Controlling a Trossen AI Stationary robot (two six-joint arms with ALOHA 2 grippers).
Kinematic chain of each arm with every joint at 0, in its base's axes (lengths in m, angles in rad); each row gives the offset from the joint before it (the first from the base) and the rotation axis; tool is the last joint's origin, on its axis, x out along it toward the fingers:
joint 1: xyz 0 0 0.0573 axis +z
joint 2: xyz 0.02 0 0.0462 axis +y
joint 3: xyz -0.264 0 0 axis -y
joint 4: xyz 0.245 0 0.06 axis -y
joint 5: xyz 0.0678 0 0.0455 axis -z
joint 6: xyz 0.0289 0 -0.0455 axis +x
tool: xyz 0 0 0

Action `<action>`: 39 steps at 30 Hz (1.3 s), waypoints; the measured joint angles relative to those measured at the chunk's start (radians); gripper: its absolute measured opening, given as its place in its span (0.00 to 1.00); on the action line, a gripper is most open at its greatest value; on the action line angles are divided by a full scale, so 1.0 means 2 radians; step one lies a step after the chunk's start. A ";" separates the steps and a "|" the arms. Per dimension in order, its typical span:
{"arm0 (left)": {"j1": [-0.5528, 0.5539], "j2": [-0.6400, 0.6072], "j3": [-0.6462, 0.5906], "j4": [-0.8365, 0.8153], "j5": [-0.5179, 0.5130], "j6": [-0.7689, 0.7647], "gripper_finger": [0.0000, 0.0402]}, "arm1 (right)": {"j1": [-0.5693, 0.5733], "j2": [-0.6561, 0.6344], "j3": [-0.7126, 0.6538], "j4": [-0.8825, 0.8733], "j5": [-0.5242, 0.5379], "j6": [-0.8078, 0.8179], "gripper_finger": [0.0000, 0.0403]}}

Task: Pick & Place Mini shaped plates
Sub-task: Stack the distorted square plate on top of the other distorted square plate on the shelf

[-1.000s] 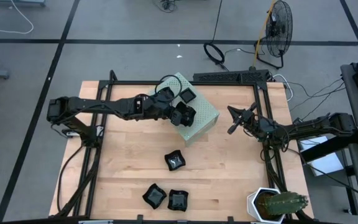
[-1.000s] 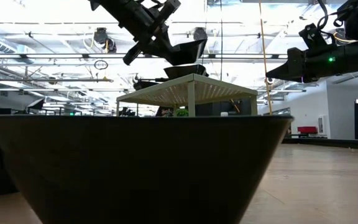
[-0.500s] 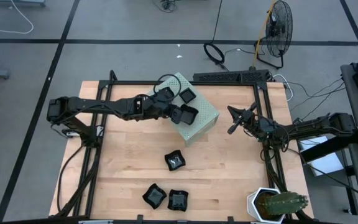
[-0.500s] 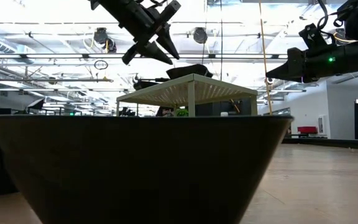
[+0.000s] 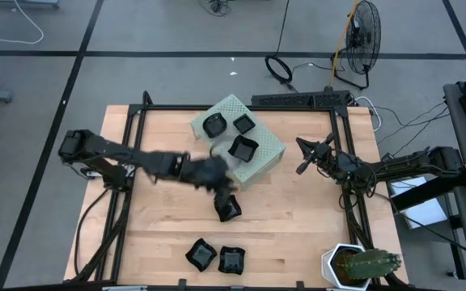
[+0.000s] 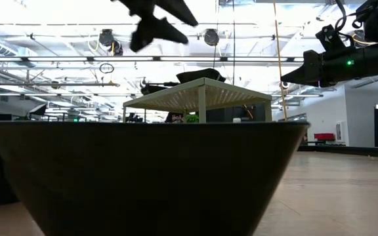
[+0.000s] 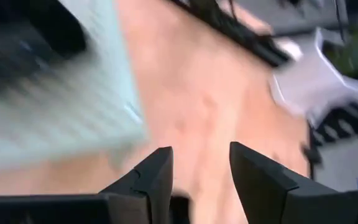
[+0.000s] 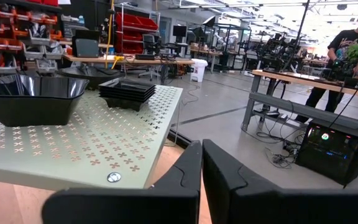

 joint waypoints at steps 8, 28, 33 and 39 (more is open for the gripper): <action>-0.171 0.008 0.000 -0.054 -0.059 -0.169 0.35 | 0.000 0.000 0.000 0.000 0.000 0.000 0.01; -0.321 0.149 -0.001 -0.178 -0.123 -0.441 0.29 | 0.000 0.000 0.000 -0.002 0.000 0.000 0.01; -0.320 0.150 0.000 -0.174 -0.121 -0.441 0.29 | 0.000 0.000 0.000 -0.002 0.000 0.000 0.01; -0.315 0.174 0.000 -0.162 -0.084 -0.441 0.29 | 0.000 0.000 0.000 -0.002 0.000 0.000 0.01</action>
